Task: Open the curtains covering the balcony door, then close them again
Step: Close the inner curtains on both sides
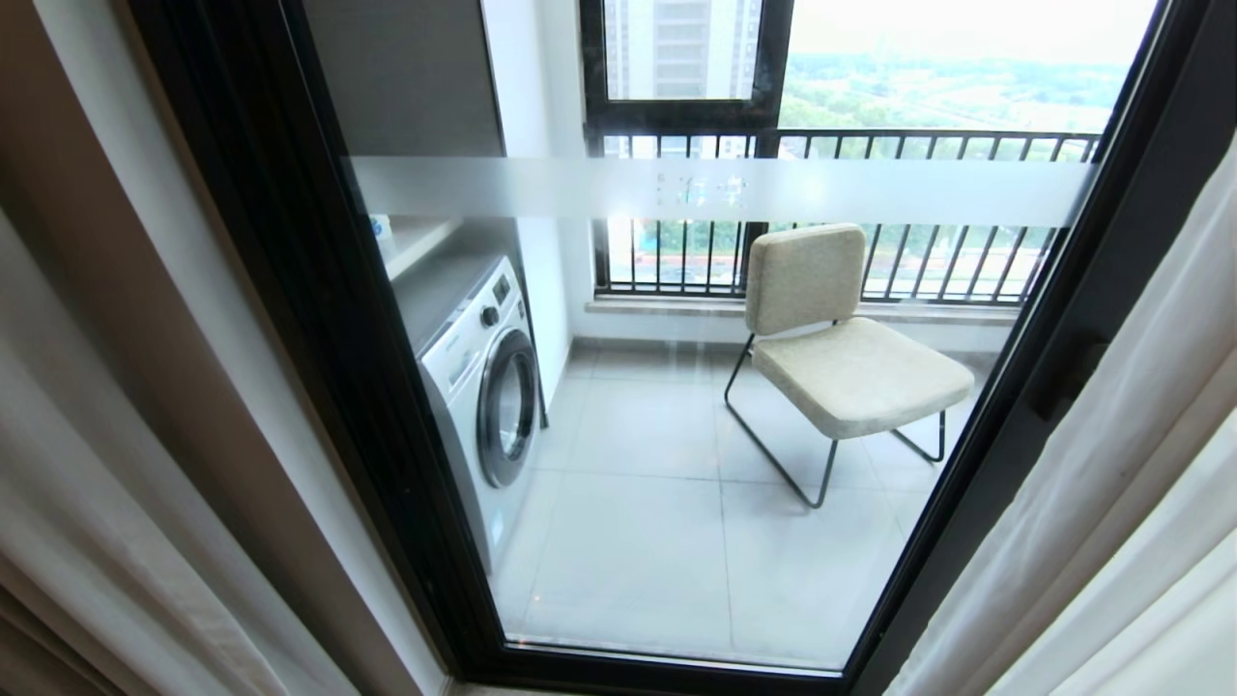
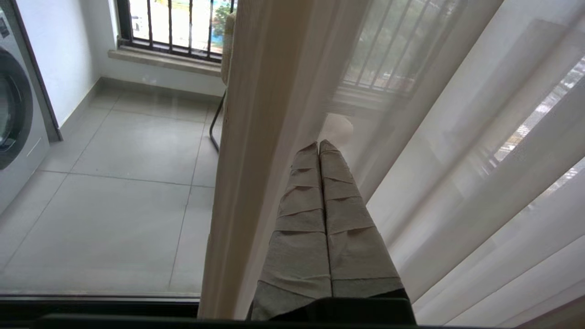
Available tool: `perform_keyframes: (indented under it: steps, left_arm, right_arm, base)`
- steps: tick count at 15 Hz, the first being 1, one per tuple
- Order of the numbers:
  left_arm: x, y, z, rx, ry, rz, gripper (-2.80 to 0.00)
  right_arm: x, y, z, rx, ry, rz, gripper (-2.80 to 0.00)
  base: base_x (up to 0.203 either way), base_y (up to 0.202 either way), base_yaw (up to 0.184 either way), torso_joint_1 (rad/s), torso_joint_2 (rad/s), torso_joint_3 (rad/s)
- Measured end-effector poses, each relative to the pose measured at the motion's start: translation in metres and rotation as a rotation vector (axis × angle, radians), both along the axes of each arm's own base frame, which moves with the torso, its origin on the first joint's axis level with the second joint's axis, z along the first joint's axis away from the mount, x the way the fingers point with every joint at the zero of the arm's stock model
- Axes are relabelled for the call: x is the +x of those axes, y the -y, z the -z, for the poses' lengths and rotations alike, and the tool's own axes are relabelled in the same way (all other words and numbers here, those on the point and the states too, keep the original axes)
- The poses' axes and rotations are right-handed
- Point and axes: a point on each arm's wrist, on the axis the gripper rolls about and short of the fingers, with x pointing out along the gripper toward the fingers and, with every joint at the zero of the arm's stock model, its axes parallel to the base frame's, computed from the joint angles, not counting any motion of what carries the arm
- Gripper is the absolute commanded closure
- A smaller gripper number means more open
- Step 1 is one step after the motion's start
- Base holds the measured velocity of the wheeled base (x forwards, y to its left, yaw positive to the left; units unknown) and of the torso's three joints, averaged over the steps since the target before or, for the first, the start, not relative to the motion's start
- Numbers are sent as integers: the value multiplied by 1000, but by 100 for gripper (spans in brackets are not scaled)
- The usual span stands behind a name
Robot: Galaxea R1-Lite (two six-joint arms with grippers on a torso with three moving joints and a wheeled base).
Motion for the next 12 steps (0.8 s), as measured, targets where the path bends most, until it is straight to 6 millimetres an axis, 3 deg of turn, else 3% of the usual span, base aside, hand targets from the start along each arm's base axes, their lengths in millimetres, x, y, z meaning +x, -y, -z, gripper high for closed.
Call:
perform_keyframes:
  steps: [6,12]
  left_arm:
    - [0,0,0,0,0,0,0]
    - [0,0,0,0,0,0,0]
  right_arm:
    - [-24,-2,59,8,-68,-108,0]
    - [-37,-5,89,67,-63,-249,0]
  base:
    - [0,0,0,0,0,0]
    - [0,0,0,0,0,0]
